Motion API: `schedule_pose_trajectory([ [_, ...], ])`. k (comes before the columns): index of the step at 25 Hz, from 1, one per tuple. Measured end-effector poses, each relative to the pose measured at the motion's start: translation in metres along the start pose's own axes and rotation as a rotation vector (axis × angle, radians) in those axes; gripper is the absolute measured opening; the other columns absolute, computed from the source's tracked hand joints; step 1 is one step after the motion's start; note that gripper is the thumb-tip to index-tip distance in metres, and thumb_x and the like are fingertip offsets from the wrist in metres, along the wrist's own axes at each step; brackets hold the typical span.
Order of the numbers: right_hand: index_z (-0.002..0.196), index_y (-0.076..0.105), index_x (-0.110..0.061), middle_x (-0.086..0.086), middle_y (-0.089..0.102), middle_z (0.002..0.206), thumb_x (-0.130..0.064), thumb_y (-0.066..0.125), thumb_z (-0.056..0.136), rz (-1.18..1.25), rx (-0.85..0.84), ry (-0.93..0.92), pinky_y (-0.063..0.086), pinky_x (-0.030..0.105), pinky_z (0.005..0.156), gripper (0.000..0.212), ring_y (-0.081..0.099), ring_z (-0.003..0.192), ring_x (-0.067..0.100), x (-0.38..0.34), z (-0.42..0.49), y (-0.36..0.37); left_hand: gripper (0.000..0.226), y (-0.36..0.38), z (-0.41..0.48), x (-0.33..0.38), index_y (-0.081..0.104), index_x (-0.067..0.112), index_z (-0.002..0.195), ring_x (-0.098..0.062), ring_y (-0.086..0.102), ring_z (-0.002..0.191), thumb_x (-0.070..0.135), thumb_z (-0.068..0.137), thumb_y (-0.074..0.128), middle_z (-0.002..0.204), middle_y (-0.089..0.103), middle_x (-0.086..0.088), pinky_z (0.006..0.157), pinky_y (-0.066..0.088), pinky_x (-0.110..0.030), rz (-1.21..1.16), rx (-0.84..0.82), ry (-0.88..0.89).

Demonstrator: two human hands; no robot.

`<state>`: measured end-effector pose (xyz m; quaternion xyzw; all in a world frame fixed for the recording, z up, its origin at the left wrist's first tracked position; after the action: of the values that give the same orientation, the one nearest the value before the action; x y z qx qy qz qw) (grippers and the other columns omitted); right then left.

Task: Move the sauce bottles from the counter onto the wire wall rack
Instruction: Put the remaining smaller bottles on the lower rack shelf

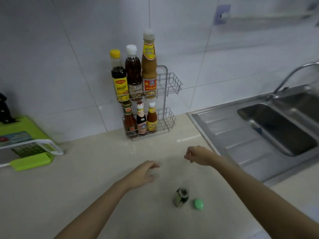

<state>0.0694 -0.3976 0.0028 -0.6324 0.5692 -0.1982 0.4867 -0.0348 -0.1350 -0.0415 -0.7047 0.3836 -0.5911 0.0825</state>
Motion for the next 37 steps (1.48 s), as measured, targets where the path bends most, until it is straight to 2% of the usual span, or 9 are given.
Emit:
schedule_pose_trajectory([
  [3, 0.109, 0.061, -0.012, 0.009, 0.066, 0.111, -0.022, 0.045, 0.094, -0.036, -0.005, 0.052, 0.045, 0.033, 0.085, 0.025, 0.06, 0.105, 0.028, 0.023, -0.044, 0.053, 0.075, 0.049, -0.011, 0.016, 0.039, 0.018, 0.142, -0.007, 0.039, 0.131, 0.026, 0.076, 0.073, 0.141, 0.039, 0.006, 0.114, 0.031, -0.023, 0.168, -0.258, 0.064],
  [6, 0.117, 0.057, -0.015, 0.009, 0.059, 0.119, -0.023, 0.043, 0.093, 0.148, 0.191, 0.121, 0.044, 0.034, 0.09, 0.029, 0.056, 0.11, 0.028, 0.033, -0.082, 0.103, 0.093, 0.093, -0.012, 0.029, 0.038, 0.021, 0.142, -0.008, 0.042, 0.133, 0.042, 0.062, 0.081, 0.143, 0.042, 0.007, 0.113, 0.035, -0.025, -0.026, -0.153, 0.035],
  [10, 0.132, 0.048, -0.022, 0.007, 0.051, 0.12, -0.047, 0.053, 0.086, 0.041, 0.173, -0.002, 0.046, 0.037, 0.091, 0.053, 0.053, 0.11, 0.027, 0.031, -0.117, 0.139, 0.061, 0.128, -0.015, 0.04, 0.054, 0.031, 0.12, -0.014, 0.059, 0.117, 0.027, 0.066, 0.083, 0.123, 0.063, 0.003, 0.098, 0.044, -0.015, -0.291, 0.078, -0.008],
  [14, 0.13, 0.048, -0.013, 0.01, 0.052, 0.119, -0.031, 0.058, 0.089, 0.059, 0.216, -0.004, 0.042, 0.033, 0.09, 0.046, 0.055, 0.108, 0.029, 0.026, -0.12, 0.148, 0.049, 0.127, -0.024, 0.056, 0.055, 0.028, 0.111, -0.014, 0.067, 0.097, 0.02, 0.071, 0.083, 0.104, 0.069, 0.007, 0.081, 0.051, -0.01, -0.382, 0.215, -0.05],
  [17, 0.117, 0.053, -0.014, 0.004, 0.059, 0.097, -0.024, 0.07, 0.084, 0.602, 0.349, 0.046, 0.047, 0.022, 0.074, 0.039, 0.059, 0.078, 0.014, 0.005, -0.113, 0.101, 0.054, 0.098, -0.028, 0.066, 0.049, 0.017, 0.107, -0.021, 0.07, 0.091, 0.029, 0.068, 0.085, 0.099, 0.072, 0.0, 0.079, 0.056, -0.029, -0.404, 0.34, -0.077],
  [20, 0.104, 0.06, -0.018, 0.005, 0.063, 0.094, -0.022, 0.07, 0.085, 0.882, 0.45, -0.181, 0.053, 0.028, 0.079, 0.023, 0.062, 0.079, 0.013, -0.029, -0.099, 0.02, 0.04, 0.055, -0.03, 0.087, 0.053, 0.023, 0.107, -0.017, 0.07, 0.087, 0.028, 0.076, 0.079, 0.094, 0.072, 0.0, 0.078, 0.055, -0.031, -0.411, 0.388, 0.005],
  [23, 0.113, 0.061, -0.016, 0.007, 0.064, 0.103, -0.017, 0.065, 0.089, 0.856, 0.37, -0.438, 0.055, 0.037, 0.087, 0.024, 0.065, 0.091, 0.019, -0.075, -0.09, -0.054, 0.042, 0.008, -0.034, 0.12, 0.055, 0.028, 0.12, 0.004, 0.065, 0.082, 0.026, 0.083, 0.073, 0.093, 0.068, 0.007, 0.074, 0.052, -0.014, -0.479, 0.417, 0.116],
  [28, 0.12, 0.063, -0.013, 0.002, 0.068, 0.112, -0.013, 0.062, 0.091, 0.653, 0.384, -0.648, 0.057, 0.036, 0.086, 0.029, 0.067, 0.097, 0.025, -0.131, -0.089, -0.137, 0.055, -0.064, -0.042, 0.149, 0.053, 0.034, 0.13, -0.016, 0.063, 0.113, 0.038, 0.079, 0.074, 0.12, 0.067, -0.001, 0.101, 0.051, -0.039, -0.473, 0.533, 0.233],
  [37, 0.124, 0.062, -0.015, 0.01, 0.062, 0.123, -0.014, 0.054, 0.096, 0.585, 0.35, -0.819, 0.058, 0.036, 0.079, 0.029, 0.063, 0.102, 0.027, -0.166, -0.088, -0.174, 0.056, -0.108, -0.066, 0.168, 0.051, 0.03, 0.134, -0.016, 0.062, 0.116, 0.041, 0.082, 0.07, 0.121, 0.067, 0.003, 0.098, 0.053, -0.041, -0.462, 0.552, 0.263],
])
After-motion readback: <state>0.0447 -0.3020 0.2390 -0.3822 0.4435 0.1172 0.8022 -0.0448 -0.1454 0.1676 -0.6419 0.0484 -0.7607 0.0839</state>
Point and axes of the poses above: each hand's wrist, its own z-axis towards the middle knuckle, its own y-axis out of the palm, x = y × z, the point moved 1 cm from there along z, towards the middle knuckle
